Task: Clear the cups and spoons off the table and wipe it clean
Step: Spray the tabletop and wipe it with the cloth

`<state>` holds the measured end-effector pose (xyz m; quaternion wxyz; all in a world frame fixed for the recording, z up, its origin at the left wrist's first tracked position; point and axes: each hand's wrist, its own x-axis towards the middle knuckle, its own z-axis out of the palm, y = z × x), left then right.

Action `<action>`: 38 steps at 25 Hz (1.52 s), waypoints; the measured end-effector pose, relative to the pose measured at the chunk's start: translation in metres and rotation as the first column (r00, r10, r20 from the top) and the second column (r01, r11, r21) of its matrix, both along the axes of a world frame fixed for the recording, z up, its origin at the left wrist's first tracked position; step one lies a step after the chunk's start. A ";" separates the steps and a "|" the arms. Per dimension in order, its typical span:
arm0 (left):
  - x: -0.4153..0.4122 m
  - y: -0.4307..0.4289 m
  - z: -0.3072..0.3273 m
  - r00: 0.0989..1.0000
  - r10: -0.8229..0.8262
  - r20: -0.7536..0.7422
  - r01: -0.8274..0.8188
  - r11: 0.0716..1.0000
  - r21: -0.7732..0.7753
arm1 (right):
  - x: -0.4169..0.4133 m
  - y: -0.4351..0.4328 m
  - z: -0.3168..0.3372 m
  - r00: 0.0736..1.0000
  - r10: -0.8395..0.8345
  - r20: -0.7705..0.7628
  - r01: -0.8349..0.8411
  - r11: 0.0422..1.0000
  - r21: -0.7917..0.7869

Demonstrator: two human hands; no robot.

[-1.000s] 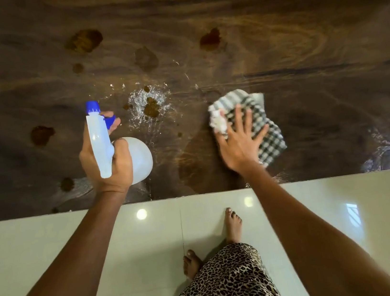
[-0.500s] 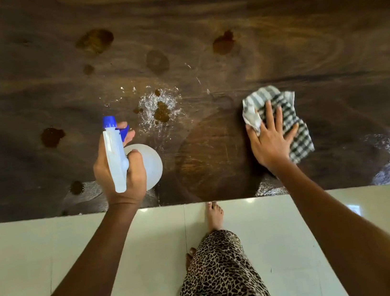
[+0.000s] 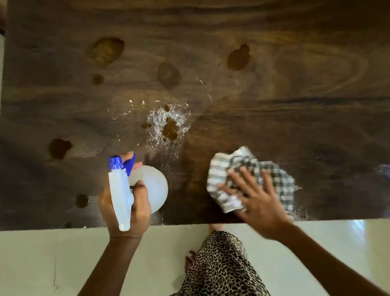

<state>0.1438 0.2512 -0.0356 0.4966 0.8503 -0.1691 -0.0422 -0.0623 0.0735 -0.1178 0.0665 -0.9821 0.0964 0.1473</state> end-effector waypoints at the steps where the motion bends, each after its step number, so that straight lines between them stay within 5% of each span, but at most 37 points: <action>1: 0.001 0.000 0.000 1.000 0.005 -0.008 -0.005 1.000 -0.015 | -0.002 -0.024 -0.002 0.993 -0.116 0.022 0.116 0.993 -0.009; 4: 0.003 0.004 -0.008 1.000 0.010 0.009 -0.010 1.000 -0.029 | 0.051 -0.087 0.001 0.859 -0.511 -0.030 0.511 0.859 0.031; 6: 0.003 0.007 -0.011 0.999 0.035 0.002 -0.035 0.999 0.007 | 0.111 -0.102 -0.002 0.785 -0.619 -0.037 0.620 0.783 0.043; 11: 0.000 0.003 -0.011 0.997 0.047 0.061 -0.049 0.998 0.038 | 0.167 -0.031 -0.005 0.980 -0.185 -0.069 0.183 0.982 -0.042; 17: 0.003 -0.001 -0.001 0.999 0.023 0.048 -0.026 0.998 0.060 | 0.009 0.039 -0.002 0.978 0.210 -0.013 -0.210 0.978 0.001; 21: 0.005 -0.005 -0.002 0.998 0.027 0.050 -0.028 0.999 0.024 | 0.015 -0.013 -0.006 0.993 -0.120 0.010 0.121 0.992 -0.041; 24: 0.005 -0.006 -0.002 0.999 0.020 0.049 -0.020 1.000 0.006 | 0.077 -0.016 -0.005 0.909 -0.415 -0.043 0.414 0.910 -0.015; 30: 0.005 -0.006 -0.002 0.997 0.004 0.078 0.000 0.999 -0.049 | 0.023 0.095 -0.004 0.996 0.058 -0.065 -0.060 0.998 -0.029; 33: 0.004 -0.005 0.001 0.998 -0.001 0.065 0.006 0.998 -0.066 | -0.031 0.084 -0.009 0.993 0.120 0.013 -0.120 0.993 -0.016; 35: 0.004 -0.005 0.001 0.997 -0.026 0.071 0.031 0.997 -0.074 | -0.041 0.064 -0.004 0.992 0.075 0.097 -0.080 0.996 0.044; 38: 0.005 -0.003 -0.001 0.996 -0.046 0.074 0.052 0.996 -0.071 | -0.021 0.048 0.003 0.963 -0.247 0.103 0.215 0.944 0.252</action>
